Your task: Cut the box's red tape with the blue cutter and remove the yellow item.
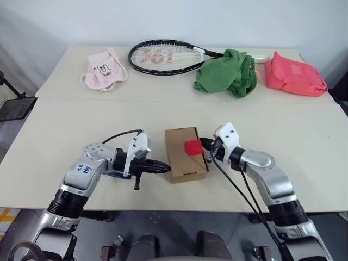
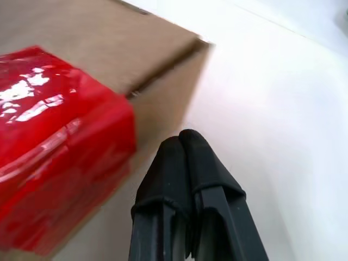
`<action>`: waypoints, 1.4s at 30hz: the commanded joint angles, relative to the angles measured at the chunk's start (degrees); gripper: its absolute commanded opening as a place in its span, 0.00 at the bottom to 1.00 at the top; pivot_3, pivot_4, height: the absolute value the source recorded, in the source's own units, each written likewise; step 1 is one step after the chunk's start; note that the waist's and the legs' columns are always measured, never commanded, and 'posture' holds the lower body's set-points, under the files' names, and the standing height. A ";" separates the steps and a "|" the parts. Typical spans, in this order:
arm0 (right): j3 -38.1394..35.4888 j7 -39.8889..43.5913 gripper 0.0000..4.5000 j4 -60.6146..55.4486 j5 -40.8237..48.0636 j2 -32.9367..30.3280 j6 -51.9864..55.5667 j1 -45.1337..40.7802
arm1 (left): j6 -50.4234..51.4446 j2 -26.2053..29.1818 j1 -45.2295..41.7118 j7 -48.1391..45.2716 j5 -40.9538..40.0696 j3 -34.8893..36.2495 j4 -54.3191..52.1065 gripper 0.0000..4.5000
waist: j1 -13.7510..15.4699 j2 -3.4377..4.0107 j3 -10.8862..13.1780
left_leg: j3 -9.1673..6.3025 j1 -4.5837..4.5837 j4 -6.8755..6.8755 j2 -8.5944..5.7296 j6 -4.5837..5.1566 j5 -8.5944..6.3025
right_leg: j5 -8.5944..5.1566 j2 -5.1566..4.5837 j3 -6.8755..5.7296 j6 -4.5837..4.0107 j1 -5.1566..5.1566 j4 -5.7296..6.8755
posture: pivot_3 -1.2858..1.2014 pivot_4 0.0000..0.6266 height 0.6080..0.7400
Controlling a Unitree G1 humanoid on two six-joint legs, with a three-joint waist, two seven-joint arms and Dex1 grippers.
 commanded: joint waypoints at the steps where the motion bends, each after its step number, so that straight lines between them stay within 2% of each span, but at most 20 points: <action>1: 1.25 5.55 0.00 10.35 0.08 2.20 -3.47 -8.99 | 1.32 -1.69 2.63 3.24 -1.64 0.50 -4.84 0.01 | -0.41 0.01 0.01 | 0.02 0.00 0.01 -0.01 0.00 0.00 | 0.00 -0.01 0.02 0.00 0.00 0.00 | 0.52 0.24 1.00; 4: 1.67 8.14 0.00 18.37 -1.09 3.27 -5.97 -13.61 | 2.06 -2.58 3.42 4.68 -1.48 0.53 -5.61 0.01 | -0.88 0.01 0.01 | -0.01 0.00 0.04 0.00 0.00 0.00 | 0.00 0.00 0.03 0.00 0.00 0.04 | 0.52 0.24 1.00; 7: 2.42 9.58 0.00 27.38 -4.52 2.95 -13.18 -17.25 | 2.16 -3.25 3.95 5.73 -1.41 0.59 -6.21 0.01 | -0.96 0.01 0.01 | -0.15 -0.01 0.05 -0.01 -0.02 -0.01 | 0.00 -0.01 -0.07 0.00 0.00 0.15 | 0.52 0.24 1.00; 10: 1.06 10.98 0.00 30.70 -4.83 2.19 -16.41 -19.59 | 1.55 -3.46 3.96 6.84 -0.98 0.74 -6.23 0.01 | -1.18 0.01 0.01 | -0.15 -0.02 0.05 -0.04 -0.03 -0.01 | 0.00 -0.03 -0.07 0.00 0.01 0.14 | 0.52 0.24 1.00; 16: -2.43 15.54 0.00 24.11 -2.53 -3.50 -14.40 -17.16 | 1.43 -0.34 4.09 6.16 -2.14 3.66 -7.36 0.01 | -1.29 0.05 0.03 | -0.15 -0.02 0.06 -0.02 -0.03 -0.02 | 0.00 -0.02 -0.07 0.00 0.00 0.14 | 0.52 0.24 1.00; 21: -7.56 18.99 0.00 13.92 2.78 -8.59 -11.17 -10.73 | 1.54 5.07 4.80 3.99 -4.64 8.70 -7.68 0.01 | -1.19 0.05 0.04 | -0.15 -0.03 0.05 0.00 -0.05 -0.03 | 0.00 -0.02 -0.08 0.00 0.01 0.12 | 0.52 0.24 1.00; 23: -11.89 22.03 0.00 6.72 9.75 -10.90 -6.07 -6.05 | 1.56 6.91 5.56 4.60 -6.90 14.22 -7.04 0.10 | -1.12 0.05 0.05 | -0.13 -0.04 0.05 -0.01 -0.05 -0.03 | 0.00 -0.03 -0.08 0.00 0.01 0.08 | 0.52 0.24 1.00; 26: -16.66 27.64 0.20 -2.51 18.56 -13.43 -3.14 1.33 | -3.36 9.62 8.37 3.44 -8.00 21.94 -4.66 0.28 | -0.98 0.05 0.05 | -0.14 -0.05 0.03 0.01 -0.05 -0.04 | 0.00 -0.02 -0.10 0.00 0.01 0.05 | 0.52 0.24 1.00; 30: -22.02 28.14 0.50 -13.47 29.46 -14.81 3.51 8.16 | -14.73 12.82 14.14 -0.58 -6.32 30.67 3.57 0.54 | -1.24 0.05 0.05 | -0.06 -0.01 0.04 0.02 -0.04 -0.07 | 0.00 -0.02 -0.09 0.00 0.03 0.03 | 0.52 0.24 1.00; 32: -23.61 27.20 0.65 -18.81 33.30 -15.51 5.90 10.33 | -18.96 15.85 17.46 -2.86 -4.68 33.57 9.04 0.68 | -1.34 0.08 0.07 | 0.01 0.07 0.00 0.06 -0.04 -0.09 | 0.00 -0.01 -0.05 0.00 0.03 0.04 | 0.52 0.24 1.00; 36: -24.68 27.23 0.96 -28.03 37.27 -17.14 6.99 14.06 | -21.24 20.88 21.60 -6.01 -3.90 36.37 18.48 0.95 | -0.88 0.05 0.10 | 0.08 0.13 -0.02 0.11 0.04 -0.21 | -0.01 0.01 -0.05 -0.01 0.02 0.05 | 0.52 0.24 1.00; 37: -24.66 27.91 1.00 -30.45 37.41 -17.59 6.32 15.41 | -21.26 22.26 22.51 -7.02 -3.72 36.92 21.26 0.99 | -0.55 0.06 0.10 | 0.08 0.10 0.00 0.11 0.05 -0.24 | -0.01 0.00 -0.05 -0.01 0.02 0.03 | 0.52 0.24 1.00; 39: -24.19 27.58 1.00 -34.68 36.22 -16.98 3.30 17.02 | -25.29 25.76 24.22 -10.18 -1.33 35.84 27.41 0.99 | 0.04 0.05 0.10 | 0.08 0.13 0.00 0.18 0.05 -0.40 | -0.01 0.06 -0.09 -0.01 0.00 0.05 | 0.52 0.24 1.00; 42: -22.23 27.73 1.00 -36.81 34.36 -16.57 0.26 17.23 | -31.89 28.15 22.31 -13.34 1.03 32.97 32.31 0.99 | 0.66 0.02 0.10 | 0.33 0.14 0.13 0.25 0.20 -0.61 | -0.01 0.04 -0.15 -0.01 -0.05 0.04 | 0.52 0.24 1.00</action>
